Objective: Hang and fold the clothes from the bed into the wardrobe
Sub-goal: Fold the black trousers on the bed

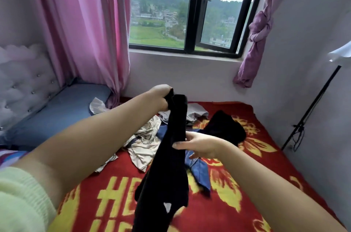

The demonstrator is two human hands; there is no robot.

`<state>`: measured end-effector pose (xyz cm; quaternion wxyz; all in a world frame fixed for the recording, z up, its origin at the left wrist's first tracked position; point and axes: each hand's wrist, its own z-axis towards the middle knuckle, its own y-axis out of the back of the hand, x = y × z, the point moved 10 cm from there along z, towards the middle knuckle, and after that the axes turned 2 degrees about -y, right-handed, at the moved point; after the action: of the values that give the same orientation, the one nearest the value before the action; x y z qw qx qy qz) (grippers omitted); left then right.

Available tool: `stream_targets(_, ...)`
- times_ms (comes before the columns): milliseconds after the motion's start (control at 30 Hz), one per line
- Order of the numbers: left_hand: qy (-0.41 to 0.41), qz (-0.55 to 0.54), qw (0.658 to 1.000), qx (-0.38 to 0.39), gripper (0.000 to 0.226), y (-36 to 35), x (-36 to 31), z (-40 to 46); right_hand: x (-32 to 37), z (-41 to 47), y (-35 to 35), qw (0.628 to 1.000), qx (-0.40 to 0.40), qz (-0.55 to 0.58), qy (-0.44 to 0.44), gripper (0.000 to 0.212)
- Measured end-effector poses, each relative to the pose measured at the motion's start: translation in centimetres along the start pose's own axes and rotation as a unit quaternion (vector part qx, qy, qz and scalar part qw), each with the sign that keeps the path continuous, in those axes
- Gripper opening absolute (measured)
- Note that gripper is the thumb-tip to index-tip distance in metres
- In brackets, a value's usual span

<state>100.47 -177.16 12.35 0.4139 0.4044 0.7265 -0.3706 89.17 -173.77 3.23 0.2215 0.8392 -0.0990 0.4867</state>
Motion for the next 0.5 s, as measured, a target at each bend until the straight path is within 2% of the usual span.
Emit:
stream_targets(100, 0.011, -0.022, 1.0, -0.012, 0.03, 1.8, 0.1, 0.1, -0.5, 0.3, 0.8, 0.991, -0.036, 0.12, 0.046, 0.013)
stream_targets(167, 0.021, 0.034, 0.999, -0.025, 0.025, 3.9, -0.1, -0.1, 0.1, -0.1, 2.0, 0.982, -0.063, 0.166, 0.071, 0.014)
stream_targets(233, -0.018, 0.135, 0.988, -0.071, 0.017, 7.1, -1.2, -0.3, 1.5, -0.7, 3.4, 0.975, -0.097, 0.179, 0.093, 0.016)
stream_targets(267, -0.062, 0.225, 0.967, -0.103, 0.015, 8.8, -2.3, -0.2, 2.3, -1.0, 4.1, 0.972, -0.115, 0.175, 0.103, 0.016)
stream_targets(300, -0.109, 0.329, 0.928, -0.136, 0.017, 10.2, -3.6, -0.1, 3.1, -1.2, 4.7, 0.971, -0.128, 0.168, 0.108, 0.017)
stream_targets(367, -0.192, 0.502, 0.824, -0.177, 0.028, 11.3, -5.4, -0.3, 4.6, -1.3, 5.1, 0.974, -0.145, 0.14, 0.103, 0.02)
stream_targets(400, -0.238, 0.544, 0.789, -0.157, 0.035, 10.3, -5.8, -0.6, 5.3, -1.3, 5.1, 0.976, -0.148, 0.122, 0.101, 0.021)
stream_targets(433, -0.29, 0.558, 0.772, -0.095, 0.043, 8.3, -5.6, -1.3, 6.0, -1.3, 4.9, 0.978, -0.151, 0.103, 0.102, 0.022)
stream_targets(500, -0.332, 0.521, 0.779, 0.108, 0.062, 2.8, -2.8, -3.2, 7.6, -1.5, 4.8, 0.978, -0.164, 0.069, 0.108, 0.023)
